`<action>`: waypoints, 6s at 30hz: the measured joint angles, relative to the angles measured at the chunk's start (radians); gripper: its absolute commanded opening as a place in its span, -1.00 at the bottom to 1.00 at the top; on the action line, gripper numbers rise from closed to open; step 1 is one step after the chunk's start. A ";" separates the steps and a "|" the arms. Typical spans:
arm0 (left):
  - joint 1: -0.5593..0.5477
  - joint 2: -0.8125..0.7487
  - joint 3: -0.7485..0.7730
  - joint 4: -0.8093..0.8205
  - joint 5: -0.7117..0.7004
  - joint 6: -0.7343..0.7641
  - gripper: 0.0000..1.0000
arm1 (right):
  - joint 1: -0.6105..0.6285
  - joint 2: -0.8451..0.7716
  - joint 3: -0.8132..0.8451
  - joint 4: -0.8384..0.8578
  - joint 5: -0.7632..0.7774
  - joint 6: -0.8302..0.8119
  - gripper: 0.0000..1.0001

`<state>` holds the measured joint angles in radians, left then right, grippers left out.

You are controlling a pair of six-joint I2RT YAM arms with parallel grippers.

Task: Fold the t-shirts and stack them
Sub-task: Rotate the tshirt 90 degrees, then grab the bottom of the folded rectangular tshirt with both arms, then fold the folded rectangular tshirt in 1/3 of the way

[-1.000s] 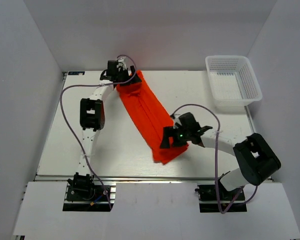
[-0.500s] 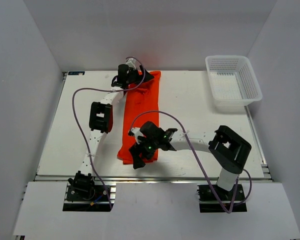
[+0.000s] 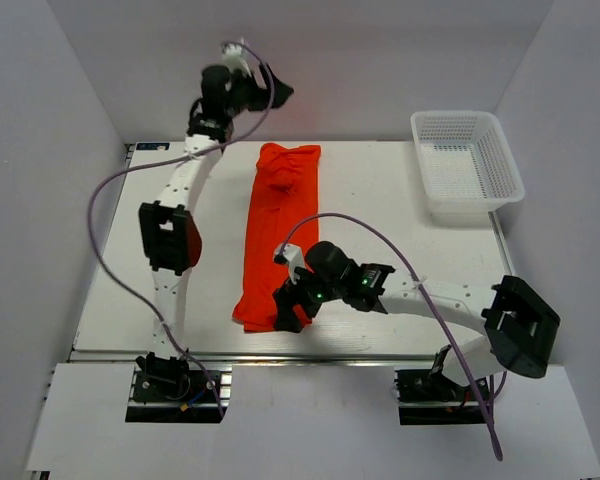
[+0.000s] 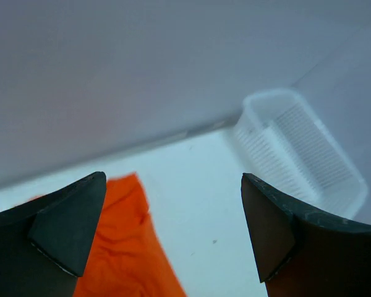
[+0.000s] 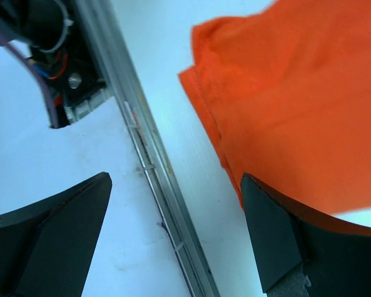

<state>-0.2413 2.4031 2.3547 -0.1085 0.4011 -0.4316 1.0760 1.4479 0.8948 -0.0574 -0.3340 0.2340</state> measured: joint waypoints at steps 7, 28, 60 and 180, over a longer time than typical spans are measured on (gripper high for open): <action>0.003 -0.418 -0.039 -0.040 -0.021 0.097 1.00 | 0.000 -0.128 -0.079 -0.047 0.127 0.029 0.81; -0.035 -1.353 -1.818 -0.301 -0.162 -0.137 0.95 | 0.003 -0.243 -0.321 -0.045 0.373 0.254 0.81; -0.286 -1.335 -1.977 -0.288 -0.115 -0.211 -1.00 | -0.043 0.030 -0.231 0.105 0.270 0.385 -1.00; 0.046 -0.943 -1.548 -0.135 -0.132 0.013 0.99 | -0.576 0.603 0.702 0.116 -0.183 0.051 0.81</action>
<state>-0.1955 1.4597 0.8070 -0.2432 0.2691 -0.4183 0.4995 2.0514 1.5970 0.0589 -0.5175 0.2852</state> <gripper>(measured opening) 0.992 0.904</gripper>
